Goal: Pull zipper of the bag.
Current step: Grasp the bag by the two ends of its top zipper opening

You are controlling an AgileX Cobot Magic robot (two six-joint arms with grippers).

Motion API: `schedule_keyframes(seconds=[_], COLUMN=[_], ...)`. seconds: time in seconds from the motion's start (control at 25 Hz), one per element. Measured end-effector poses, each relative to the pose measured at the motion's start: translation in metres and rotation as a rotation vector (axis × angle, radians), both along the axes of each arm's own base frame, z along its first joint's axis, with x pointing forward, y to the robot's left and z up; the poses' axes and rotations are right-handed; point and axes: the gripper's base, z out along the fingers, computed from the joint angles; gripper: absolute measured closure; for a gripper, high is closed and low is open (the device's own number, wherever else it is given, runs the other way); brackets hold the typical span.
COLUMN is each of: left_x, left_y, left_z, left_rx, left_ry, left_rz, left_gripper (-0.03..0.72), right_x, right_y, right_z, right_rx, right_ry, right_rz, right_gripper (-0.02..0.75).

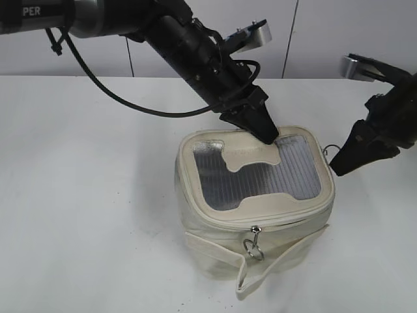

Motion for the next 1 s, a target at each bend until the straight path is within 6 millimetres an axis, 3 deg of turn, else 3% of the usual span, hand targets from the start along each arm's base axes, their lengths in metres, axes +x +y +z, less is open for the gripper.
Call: schedule_keyframes(seconds=[0.44, 1.0], left_x=[0.000, -0.001], left_y=[0.000, -0.001], left_z=[0.000, 0.000], left_rx=[-0.001, -0.003], left_ry=[0.000, 0.008], left_rz=[0.001, 0.011], left_gripper=[0.643, 0.645], right_x=[-0.025, -0.083], right_y=[0.002, -0.002], right_z=[0.019, 0.029], right_rx=[0.027, 0.004], right_ry=[0.121, 0.166], right_rz=[0.000, -0.098], right_gripper=[0.733, 0.733])
